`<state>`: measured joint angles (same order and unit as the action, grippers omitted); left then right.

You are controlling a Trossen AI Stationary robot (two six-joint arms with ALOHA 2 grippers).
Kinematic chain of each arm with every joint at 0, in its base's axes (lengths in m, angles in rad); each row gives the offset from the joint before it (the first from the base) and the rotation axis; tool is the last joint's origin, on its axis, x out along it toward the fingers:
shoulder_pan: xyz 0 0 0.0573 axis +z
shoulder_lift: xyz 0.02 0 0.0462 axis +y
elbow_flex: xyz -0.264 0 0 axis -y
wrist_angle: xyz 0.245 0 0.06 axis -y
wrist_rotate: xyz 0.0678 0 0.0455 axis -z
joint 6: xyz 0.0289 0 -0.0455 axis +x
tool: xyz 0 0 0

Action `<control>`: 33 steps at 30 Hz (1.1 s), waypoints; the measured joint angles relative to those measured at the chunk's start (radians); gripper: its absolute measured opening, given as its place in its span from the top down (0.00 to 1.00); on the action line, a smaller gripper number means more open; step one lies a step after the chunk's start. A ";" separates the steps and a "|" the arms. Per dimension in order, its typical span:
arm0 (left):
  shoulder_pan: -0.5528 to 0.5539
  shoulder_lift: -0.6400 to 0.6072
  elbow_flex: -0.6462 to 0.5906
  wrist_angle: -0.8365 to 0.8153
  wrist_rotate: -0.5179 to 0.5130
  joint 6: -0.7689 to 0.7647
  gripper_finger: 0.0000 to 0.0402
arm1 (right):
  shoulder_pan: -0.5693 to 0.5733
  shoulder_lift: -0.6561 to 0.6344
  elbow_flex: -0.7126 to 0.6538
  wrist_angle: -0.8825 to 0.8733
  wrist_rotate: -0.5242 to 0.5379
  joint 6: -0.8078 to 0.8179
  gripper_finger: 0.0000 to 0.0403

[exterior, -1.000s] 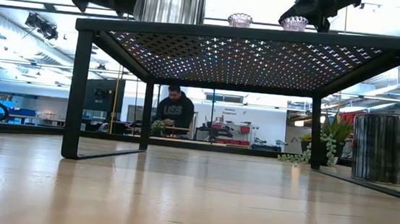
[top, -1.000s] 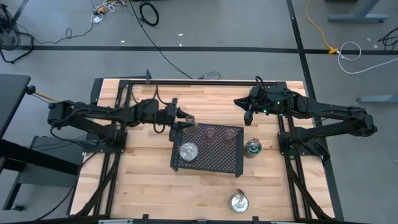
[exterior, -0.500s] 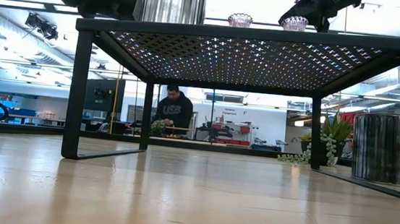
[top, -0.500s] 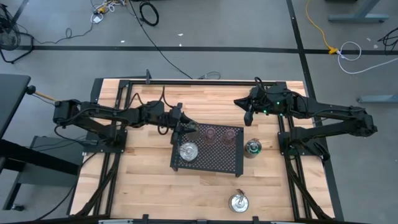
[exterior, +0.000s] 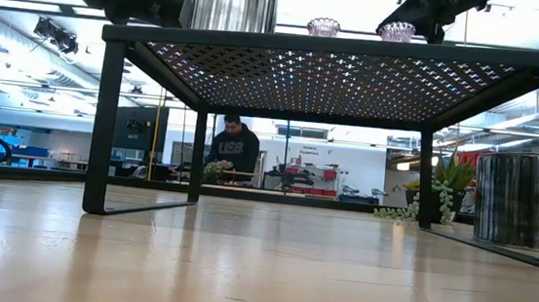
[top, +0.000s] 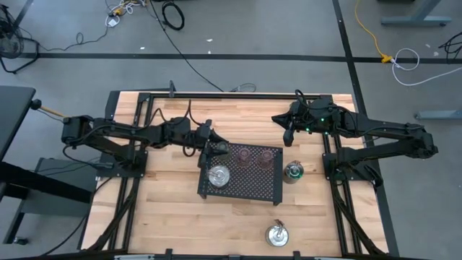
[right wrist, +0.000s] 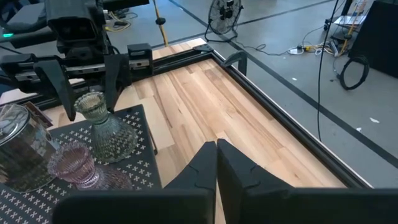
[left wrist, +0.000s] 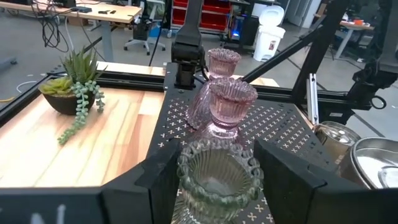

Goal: Pick & Place candle stick holders
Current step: Put the transparent candle holder on the shelf, then put the orange scented candle on the shelf

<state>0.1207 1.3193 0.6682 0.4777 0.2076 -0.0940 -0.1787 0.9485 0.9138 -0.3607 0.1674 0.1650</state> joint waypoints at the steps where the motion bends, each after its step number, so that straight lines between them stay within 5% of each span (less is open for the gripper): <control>1: -0.001 0.000 0.000 0.000 0.001 0.000 0.49 | 0.000 0.000 0.000 0.000 0.000 0.000 0.97; 16: 0.000 -0.022 0.000 0.147 0.008 0.009 0.45 | 0.000 0.000 0.000 -0.043 -0.007 0.021 0.97; 23: 0.001 -0.123 0.000 0.192 -0.030 0.049 0.45 | 0.005 0.000 0.000 -0.260 -0.142 0.145 0.97; 33: -0.029 -0.230 0.000 0.182 -0.004 -0.026 0.45 | 0.156 0.000 0.000 -0.669 -0.177 0.523 0.97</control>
<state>0.0918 1.0897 0.6685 0.6598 0.2035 -0.1200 -0.0223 0.9489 0.9138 -1.0296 -0.0098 0.6881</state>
